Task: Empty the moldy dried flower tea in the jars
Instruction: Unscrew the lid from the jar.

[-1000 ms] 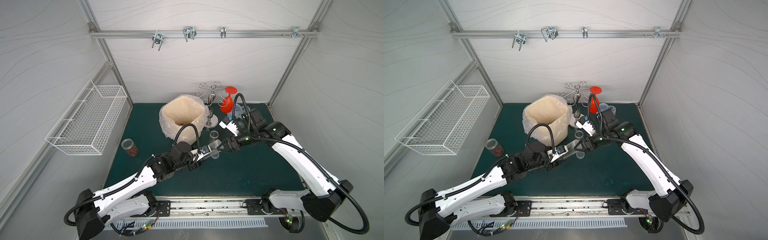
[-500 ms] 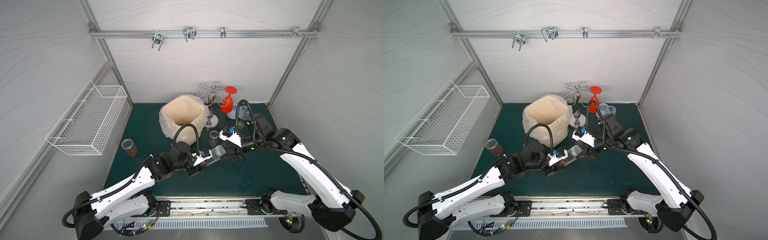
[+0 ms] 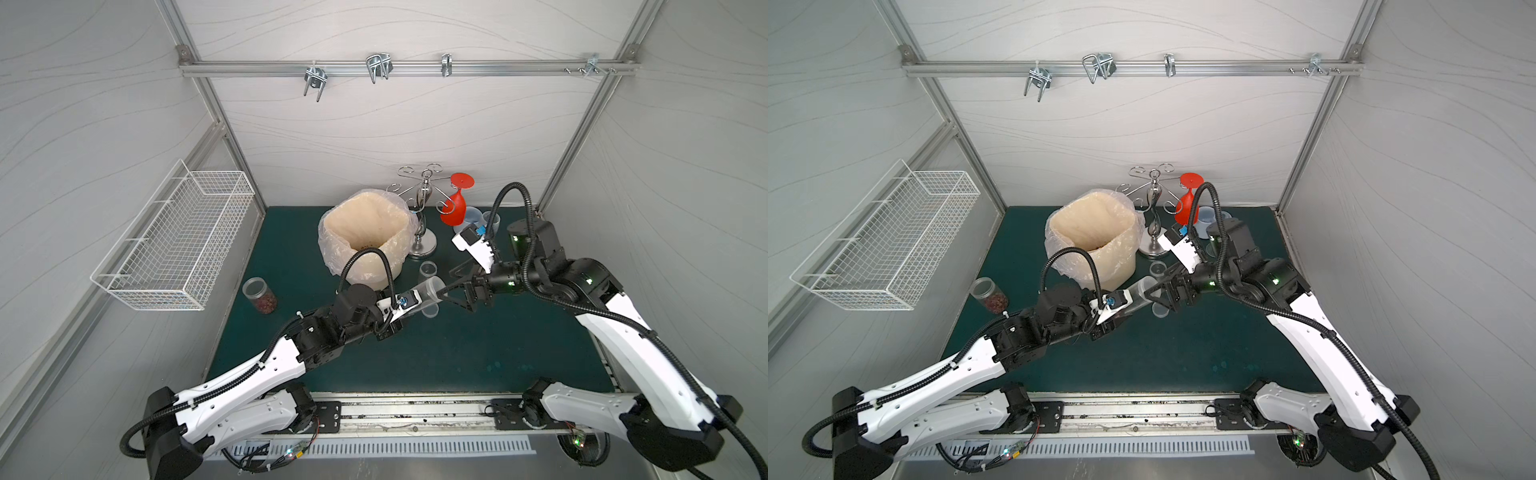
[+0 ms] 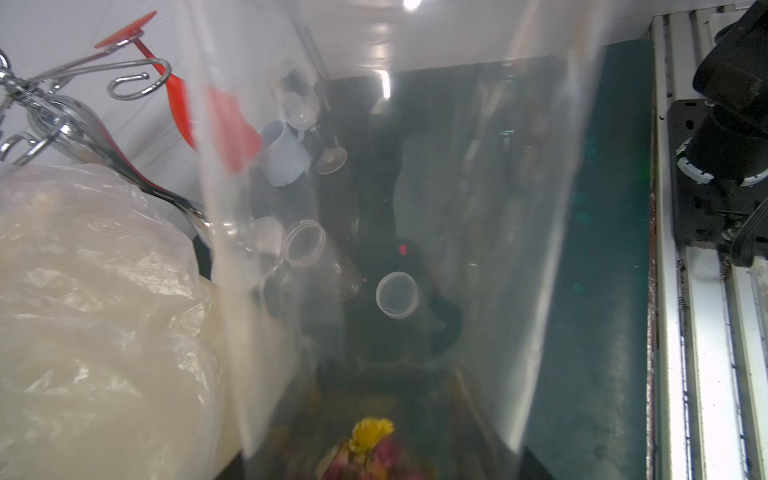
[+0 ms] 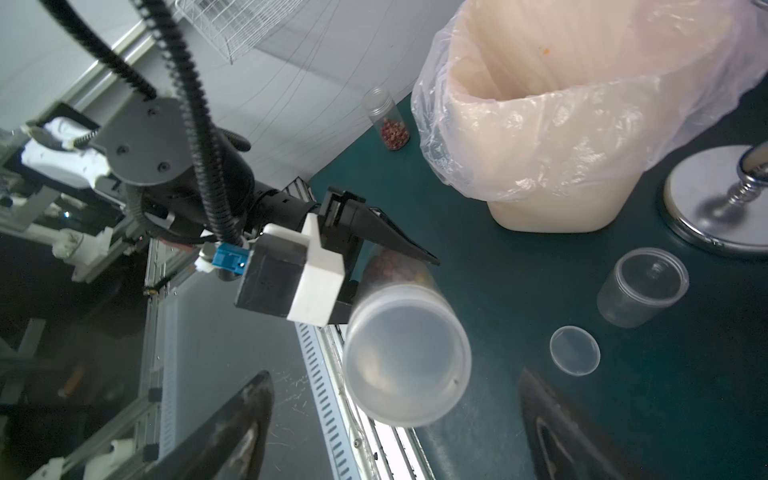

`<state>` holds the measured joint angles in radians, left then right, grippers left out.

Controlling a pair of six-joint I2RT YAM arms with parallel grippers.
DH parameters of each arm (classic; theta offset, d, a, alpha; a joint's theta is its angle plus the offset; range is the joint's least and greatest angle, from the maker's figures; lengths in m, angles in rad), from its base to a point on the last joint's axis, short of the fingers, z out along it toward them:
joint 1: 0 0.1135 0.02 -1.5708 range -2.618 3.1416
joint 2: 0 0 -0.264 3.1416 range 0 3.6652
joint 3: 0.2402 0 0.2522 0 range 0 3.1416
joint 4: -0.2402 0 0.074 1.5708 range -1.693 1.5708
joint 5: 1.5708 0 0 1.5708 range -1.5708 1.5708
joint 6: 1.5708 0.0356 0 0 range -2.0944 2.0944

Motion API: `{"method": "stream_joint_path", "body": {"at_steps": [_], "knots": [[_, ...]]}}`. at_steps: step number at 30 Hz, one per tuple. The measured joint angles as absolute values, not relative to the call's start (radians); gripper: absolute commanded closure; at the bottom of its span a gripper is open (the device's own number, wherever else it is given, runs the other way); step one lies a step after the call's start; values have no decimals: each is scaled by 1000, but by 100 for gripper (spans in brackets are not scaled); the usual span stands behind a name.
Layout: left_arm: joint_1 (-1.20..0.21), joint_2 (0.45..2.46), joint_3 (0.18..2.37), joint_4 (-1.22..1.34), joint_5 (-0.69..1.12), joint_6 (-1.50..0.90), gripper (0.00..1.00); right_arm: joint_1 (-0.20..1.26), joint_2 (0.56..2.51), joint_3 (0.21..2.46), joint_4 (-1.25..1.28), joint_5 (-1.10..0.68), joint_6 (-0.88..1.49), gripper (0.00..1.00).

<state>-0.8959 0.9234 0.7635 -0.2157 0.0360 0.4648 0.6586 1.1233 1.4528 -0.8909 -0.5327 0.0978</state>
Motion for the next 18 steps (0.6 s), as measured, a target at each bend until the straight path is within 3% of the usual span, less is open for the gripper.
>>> {"method": "stream_joint_path", "body": {"at_steps": [4, 11, 18], "knots": [[-897, 910, 760, -210, 15, 479, 100, 646, 1152, 1453, -890, -551, 195, 6], [-897, 910, 757, -213, 0, 492, 100, 649, 1220, 1453, -886, -594, 264, 15], [-899, 912, 757, -214, -7, 497, 100, 688, 1222, 1452, -883, -600, 263, 43]]}}
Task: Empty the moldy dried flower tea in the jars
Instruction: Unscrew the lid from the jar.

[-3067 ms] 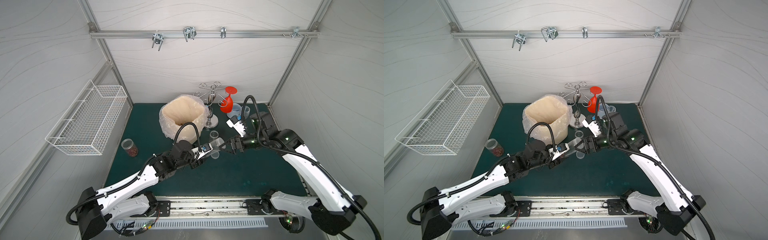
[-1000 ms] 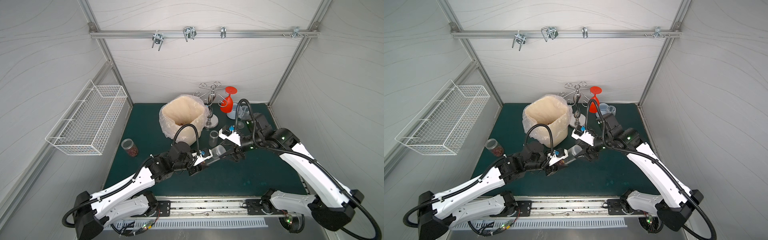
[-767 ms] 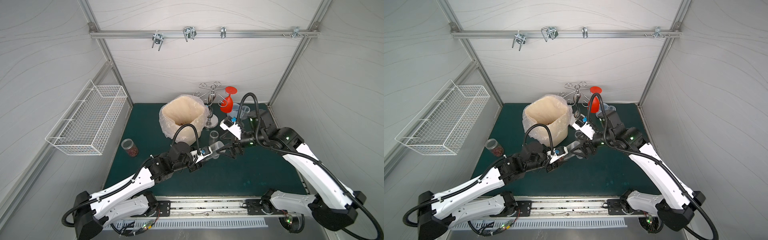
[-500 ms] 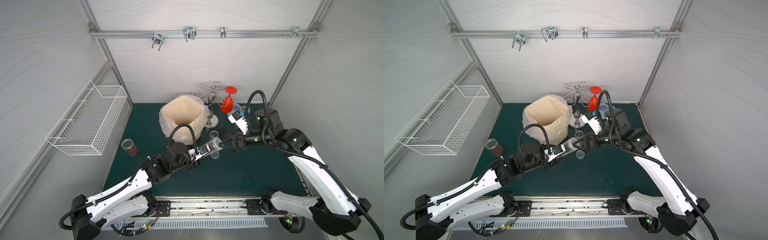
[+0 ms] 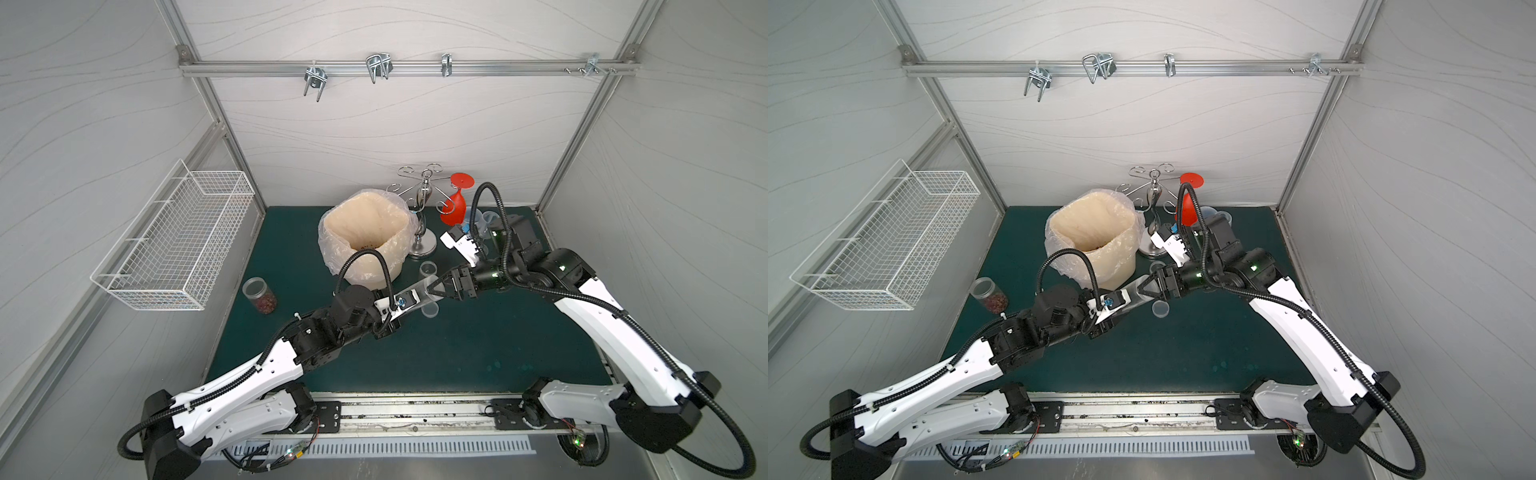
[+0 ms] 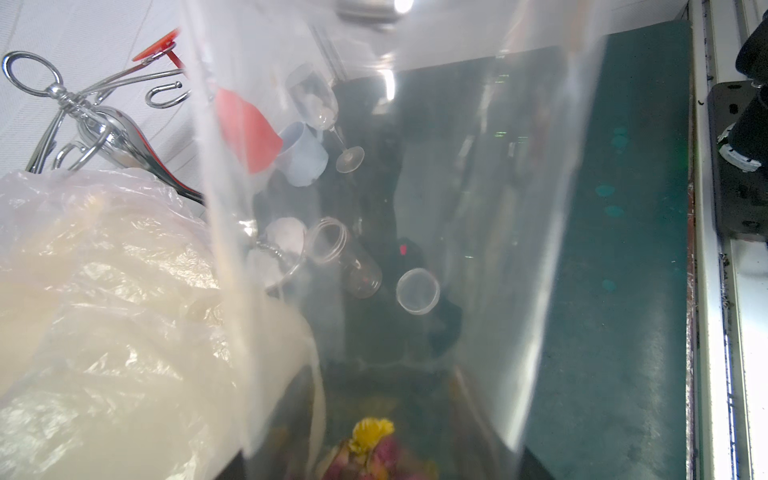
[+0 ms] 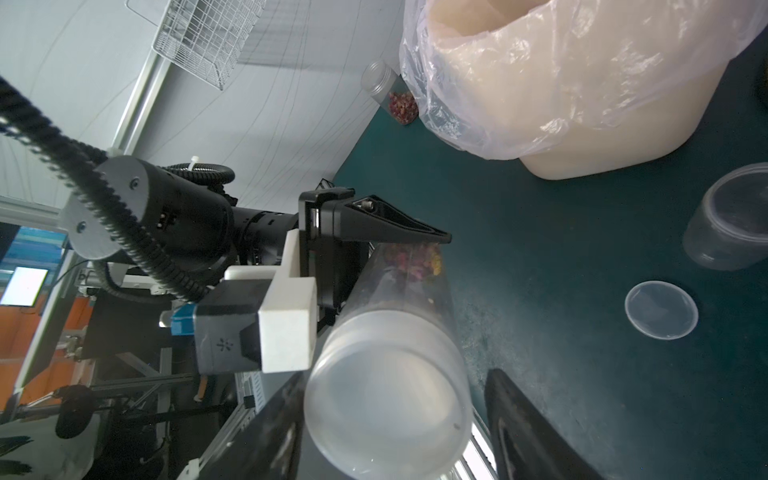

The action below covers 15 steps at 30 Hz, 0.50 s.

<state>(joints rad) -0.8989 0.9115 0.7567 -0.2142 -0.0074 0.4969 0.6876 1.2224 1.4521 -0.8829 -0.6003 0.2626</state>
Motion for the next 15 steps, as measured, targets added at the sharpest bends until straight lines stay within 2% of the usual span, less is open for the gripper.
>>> {"method": "stream_joint_path", "body": {"at_steps": [4, 6, 12, 15], "knots": [[-899, 918, 757, -220, -13, 499, 100, 703, 1235, 1462, -899, -590, 231, 59], [-899, 923, 757, -222, -12, 500, 100, 712, 1246, 1477, -916, -580, 176, 64], [-899, 929, 757, -268, 63, 501, 100, 757, 1243, 1480, -974, -548, -186, 69], [-897, 934, 757, -292, 123, 497, 100, 768, 1227, 1458, -990, -549, -341, 67]]}}
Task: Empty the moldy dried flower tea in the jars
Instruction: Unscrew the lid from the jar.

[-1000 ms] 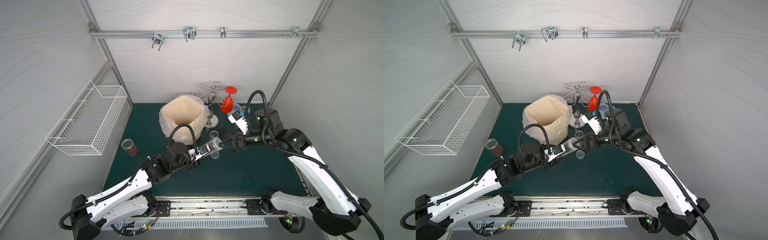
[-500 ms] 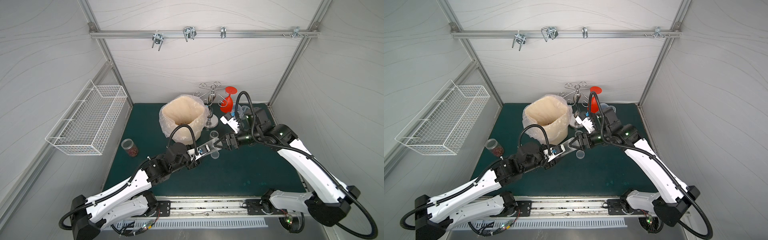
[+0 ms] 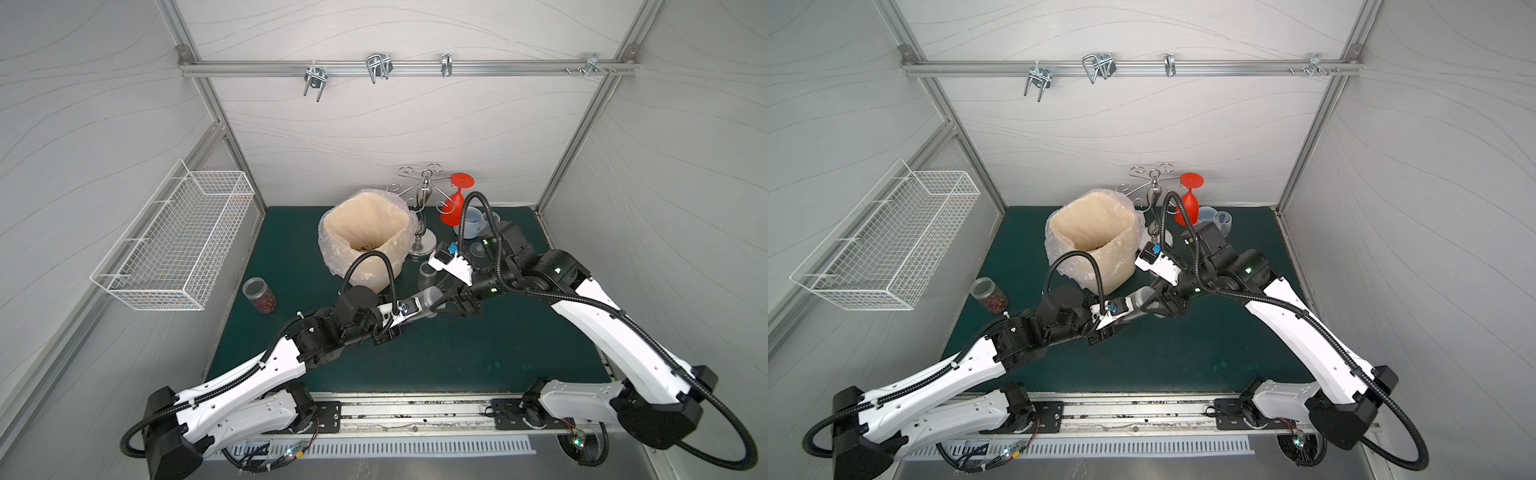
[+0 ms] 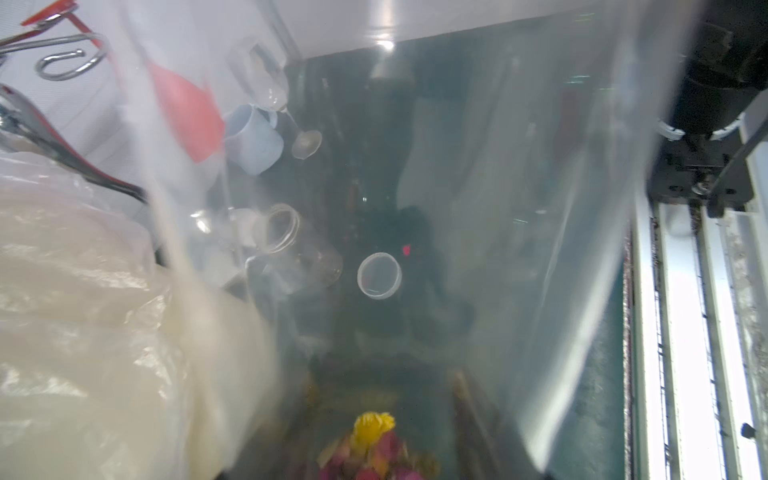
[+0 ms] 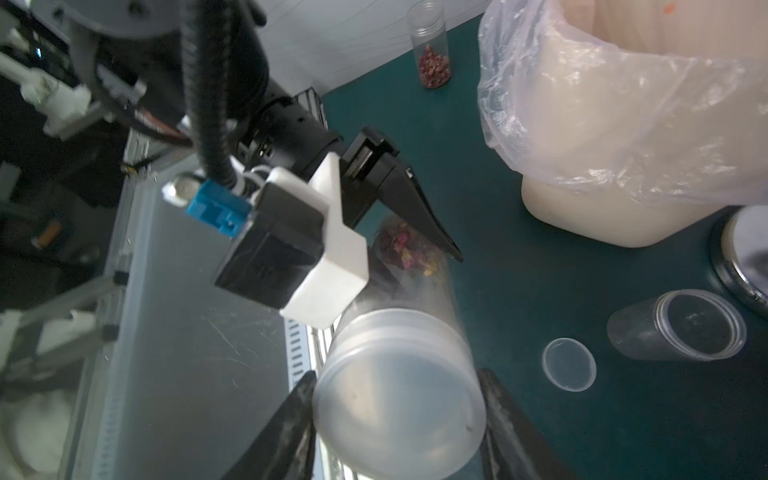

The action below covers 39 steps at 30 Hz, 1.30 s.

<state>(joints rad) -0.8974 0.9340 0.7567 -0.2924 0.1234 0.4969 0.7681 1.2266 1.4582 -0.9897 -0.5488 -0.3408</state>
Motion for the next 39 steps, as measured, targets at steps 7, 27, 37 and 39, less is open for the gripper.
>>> {"method": "stream_joint_path", "body": {"at_steps": [7, 27, 37, 39], "knots": [[-897, 933, 757, -303, 173, 490, 100, 781, 1209, 1448, -998, -554, -490, 32], [-902, 917, 754, -207, -99, 522, 100, 705, 1134, 1448, -826, -450, 197, 1], [-902, 917, 754, -204, -140, 532, 100, 706, 1172, 1444, -847, -525, 265, 2], [-902, 917, 754, -204, -141, 532, 100, 707, 1182, 1444, -846, -535, 266, 5]]}}
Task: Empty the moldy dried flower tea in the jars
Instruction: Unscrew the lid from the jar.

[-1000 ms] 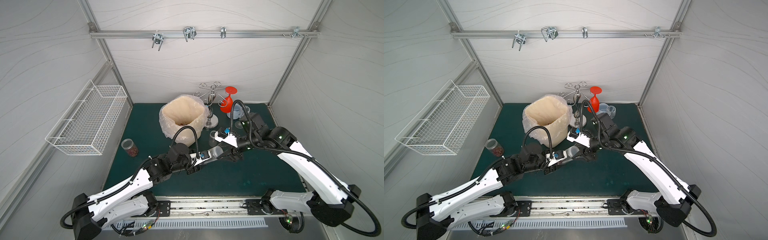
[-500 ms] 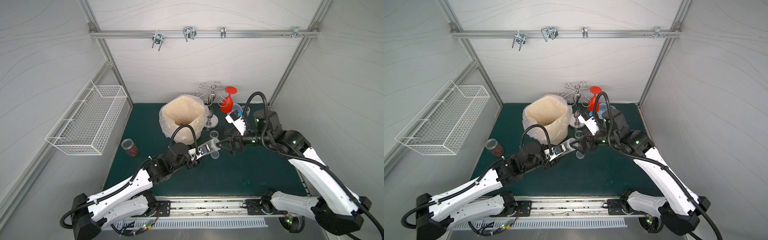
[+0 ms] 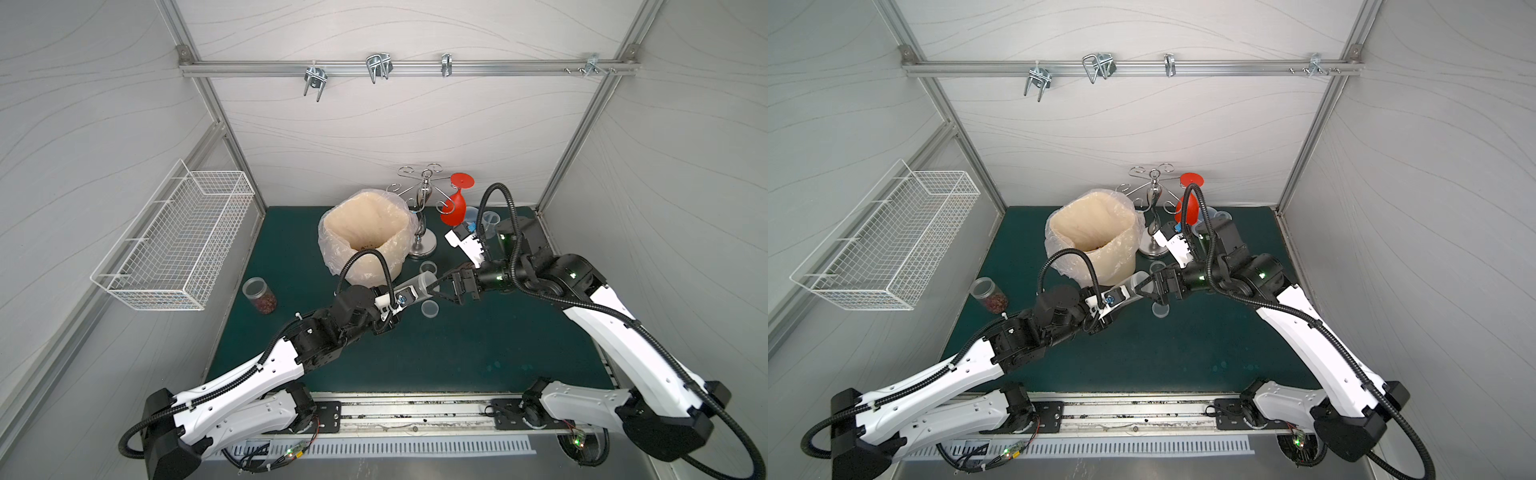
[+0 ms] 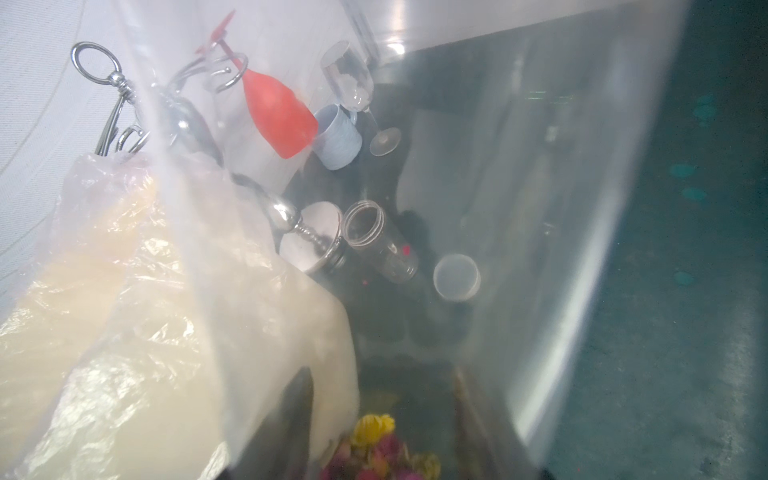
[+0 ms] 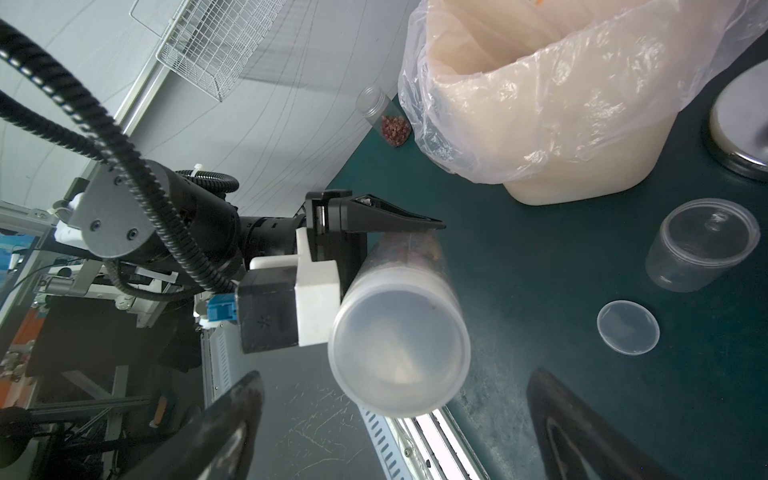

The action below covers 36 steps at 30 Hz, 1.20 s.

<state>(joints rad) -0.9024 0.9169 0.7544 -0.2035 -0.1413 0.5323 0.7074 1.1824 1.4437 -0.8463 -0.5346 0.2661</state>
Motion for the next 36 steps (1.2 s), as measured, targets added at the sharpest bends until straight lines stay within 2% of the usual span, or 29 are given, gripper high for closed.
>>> {"method": "stream_joint_path", "body": {"at_steps": [3, 8, 12, 16, 20, 24, 28, 31, 34, 36], "knots": [[-902, 918, 754, -204, -142, 532, 100, 708, 1205, 1444, -846, -538, 271, 9], [-904, 918, 754, -204, -143, 533, 100, 708, 1245, 1444, -840, -544, 274, 23], [-904, 918, 751, -205, -145, 539, 100, 709, 1250, 1444, -822, -562, 272, 40], [-904, 919, 750, -210, -141, 542, 100, 714, 1250, 1444, -819, -581, 246, 61], [-904, 922, 750, -222, -121, 541, 100, 717, 1256, 1449, -845, -592, 139, 77], [-904, 923, 751, -258, -38, 531, 100, 734, 1249, 1450, -907, -593, -116, 83], [-902, 921, 751, -294, 97, 518, 100, 767, 1205, 1427, -949, -572, -351, 83], [-902, 917, 751, -305, 193, 506, 100, 788, 1171, 1415, -968, -568, -472, 74], [-902, 916, 751, -307, 231, 497, 100, 795, 1160, 1413, -973, -566, -524, 50], [-902, 917, 751, -308, 228, 494, 100, 797, 1159, 1413, -971, -564, -522, 29]]}}
